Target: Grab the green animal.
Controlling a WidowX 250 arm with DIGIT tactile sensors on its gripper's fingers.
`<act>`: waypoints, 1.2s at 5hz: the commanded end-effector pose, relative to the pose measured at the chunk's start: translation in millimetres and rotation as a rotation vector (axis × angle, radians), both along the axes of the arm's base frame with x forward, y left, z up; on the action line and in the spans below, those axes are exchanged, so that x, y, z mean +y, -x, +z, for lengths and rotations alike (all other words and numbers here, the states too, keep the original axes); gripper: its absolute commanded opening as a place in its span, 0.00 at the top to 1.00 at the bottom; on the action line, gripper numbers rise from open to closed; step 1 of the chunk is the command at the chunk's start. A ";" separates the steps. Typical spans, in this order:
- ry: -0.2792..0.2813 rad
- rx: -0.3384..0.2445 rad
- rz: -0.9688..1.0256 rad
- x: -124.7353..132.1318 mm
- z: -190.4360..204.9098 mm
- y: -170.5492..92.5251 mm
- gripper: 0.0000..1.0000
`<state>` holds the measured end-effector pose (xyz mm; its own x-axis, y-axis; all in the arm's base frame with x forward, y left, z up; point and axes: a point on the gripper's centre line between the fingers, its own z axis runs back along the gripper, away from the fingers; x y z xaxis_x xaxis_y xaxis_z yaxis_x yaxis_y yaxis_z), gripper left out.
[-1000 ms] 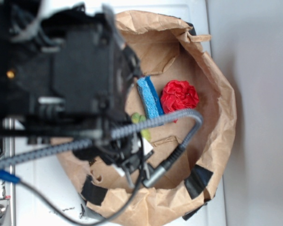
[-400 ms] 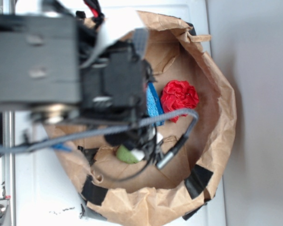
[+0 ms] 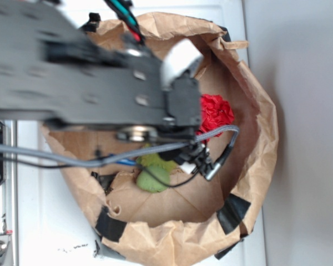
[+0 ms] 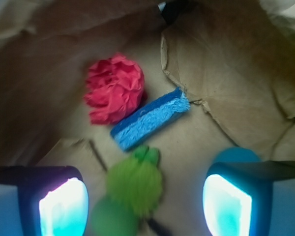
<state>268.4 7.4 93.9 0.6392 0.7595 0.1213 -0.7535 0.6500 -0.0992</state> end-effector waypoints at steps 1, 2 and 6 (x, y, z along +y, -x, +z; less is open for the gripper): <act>0.056 0.043 0.034 -21.9 -30.8 4.9 0.00; 0.061 0.049 0.041 -32.4 -45.6 6.5 0.00; 0.071 -0.038 0.030 2.6 22.7 43.3 1.00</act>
<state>222.6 -3.7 104.2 0.6292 0.7754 0.0539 -0.7641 0.6298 -0.1395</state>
